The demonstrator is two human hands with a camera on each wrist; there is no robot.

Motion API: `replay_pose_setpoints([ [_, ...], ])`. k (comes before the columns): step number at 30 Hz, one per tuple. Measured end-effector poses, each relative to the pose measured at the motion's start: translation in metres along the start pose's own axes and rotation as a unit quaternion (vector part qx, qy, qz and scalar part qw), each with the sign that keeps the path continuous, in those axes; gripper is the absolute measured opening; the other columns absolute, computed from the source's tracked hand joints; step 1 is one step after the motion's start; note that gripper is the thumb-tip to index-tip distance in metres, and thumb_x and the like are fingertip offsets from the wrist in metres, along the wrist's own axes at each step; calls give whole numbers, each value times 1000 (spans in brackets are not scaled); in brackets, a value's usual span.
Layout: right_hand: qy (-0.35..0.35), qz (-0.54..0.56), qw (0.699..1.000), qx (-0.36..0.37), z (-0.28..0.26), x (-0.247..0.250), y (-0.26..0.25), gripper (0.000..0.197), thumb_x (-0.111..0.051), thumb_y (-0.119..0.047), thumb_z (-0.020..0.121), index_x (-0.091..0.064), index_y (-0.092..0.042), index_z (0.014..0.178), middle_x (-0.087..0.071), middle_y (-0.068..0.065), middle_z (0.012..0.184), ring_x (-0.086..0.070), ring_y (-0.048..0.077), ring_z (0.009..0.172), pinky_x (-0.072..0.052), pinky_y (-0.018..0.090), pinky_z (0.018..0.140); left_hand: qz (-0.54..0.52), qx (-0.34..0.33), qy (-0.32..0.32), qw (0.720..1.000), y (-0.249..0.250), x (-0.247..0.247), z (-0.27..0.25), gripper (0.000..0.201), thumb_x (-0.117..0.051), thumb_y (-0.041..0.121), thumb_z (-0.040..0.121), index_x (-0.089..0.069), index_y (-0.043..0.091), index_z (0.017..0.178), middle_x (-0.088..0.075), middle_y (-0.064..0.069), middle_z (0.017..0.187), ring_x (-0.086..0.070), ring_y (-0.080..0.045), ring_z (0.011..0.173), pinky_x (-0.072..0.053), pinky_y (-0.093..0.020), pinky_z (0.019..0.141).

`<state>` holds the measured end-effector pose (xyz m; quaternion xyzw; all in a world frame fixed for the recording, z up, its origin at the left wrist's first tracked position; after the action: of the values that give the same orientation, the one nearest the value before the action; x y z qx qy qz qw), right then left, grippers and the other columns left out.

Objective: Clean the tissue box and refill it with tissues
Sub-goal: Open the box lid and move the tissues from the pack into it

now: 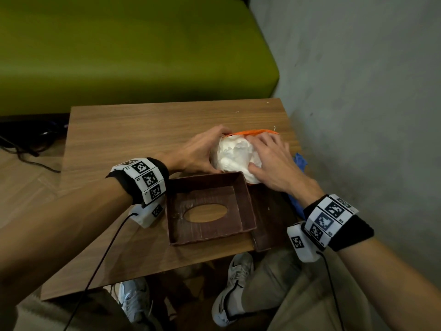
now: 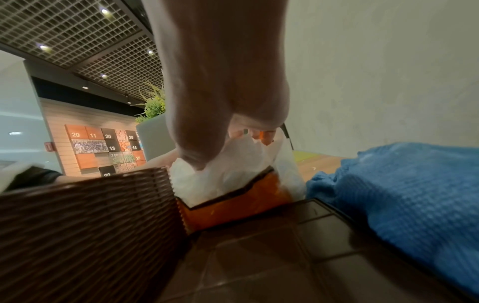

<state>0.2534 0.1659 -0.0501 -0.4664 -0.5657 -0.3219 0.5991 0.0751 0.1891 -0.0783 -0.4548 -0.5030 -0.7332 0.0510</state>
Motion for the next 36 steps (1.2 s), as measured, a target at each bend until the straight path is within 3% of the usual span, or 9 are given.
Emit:
replay_pose_setpoints([
  [5,26,-33,999,7,3,-1,-3,52,-60,-27,83,-50,-19,133,-46,0,113,-42,21,110,-22,37,87,-9,10,-8,1000,-2,0,0,98,-89,35,66,-33,10,142,-47,-4,140,-45,-13,126,-39,-29,105],
  [14,71,-18,997,22,-4,11,-4,33,-62,-28,82,-52,-26,113,-62,-7,111,-48,20,104,-15,34,80,-21,36,-3,999,-3,3,-1,90,-87,21,66,-35,9,139,-51,-4,133,-50,-16,120,-43,-31,102],
  [17,81,24,996,24,-5,13,-3,33,-59,-29,82,-50,-29,114,-61,-9,110,-50,17,102,-20,38,83,-33,52,-1,998,-3,3,-2,87,-86,18,66,-35,12,136,-53,-1,129,-52,-14,117,-45,-30,100],
  [22,112,80,990,23,-6,20,0,33,-54,-29,81,-51,-28,114,-57,-14,107,-51,13,102,-25,39,87,-29,83,-16,996,-5,3,-4,73,-85,21,66,-37,18,120,-56,4,120,-57,-16,110,-52,-41,94],
  [27,177,143,973,41,-12,33,5,28,-55,-33,84,-54,-27,111,-62,-9,103,-54,13,95,-27,40,85,-20,96,-20,995,-5,3,-7,88,-84,26,67,-30,20,136,-59,4,121,-59,-18,107,-53,-43,91],
  [30,214,179,959,52,-16,41,12,26,-59,-28,85,-54,-30,110,-63,-9,103,-58,16,93,-31,43,88,-22,107,-25,994,-5,2,-7,97,-83,32,68,-24,21,144,-57,0,132,-56,-19,115,-49,-42,98],
  [33,246,230,939,70,-20,53,14,33,-68,-16,85,-56,-30,112,-66,-7,101,-64,21,90,-44,61,81,-29,126,-23,991,-8,2,-11,94,-82,31,72,-25,20,145,-57,3,127,-55,-15,108,-48,-37,96],
  [36,223,284,926,111,-23,66,-6,32,-67,-17,85,-56,-26,114,-65,-8,98,-65,20,85,-48,59,74,-32,157,-27,987,2,7,-15,75,-77,34,79,-36,18,140,-60,-3,124,-58,-22,109,-48,-38,93],
])
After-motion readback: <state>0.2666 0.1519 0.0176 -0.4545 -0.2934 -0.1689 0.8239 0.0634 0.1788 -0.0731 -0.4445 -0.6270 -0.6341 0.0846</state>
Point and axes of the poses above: each hand's wrist, its own z-axis towards the middle knuckle, its own x-axis out of the back of the hand, y = z × x, the point moved 5 cm from there along z, towards the middle knuckle
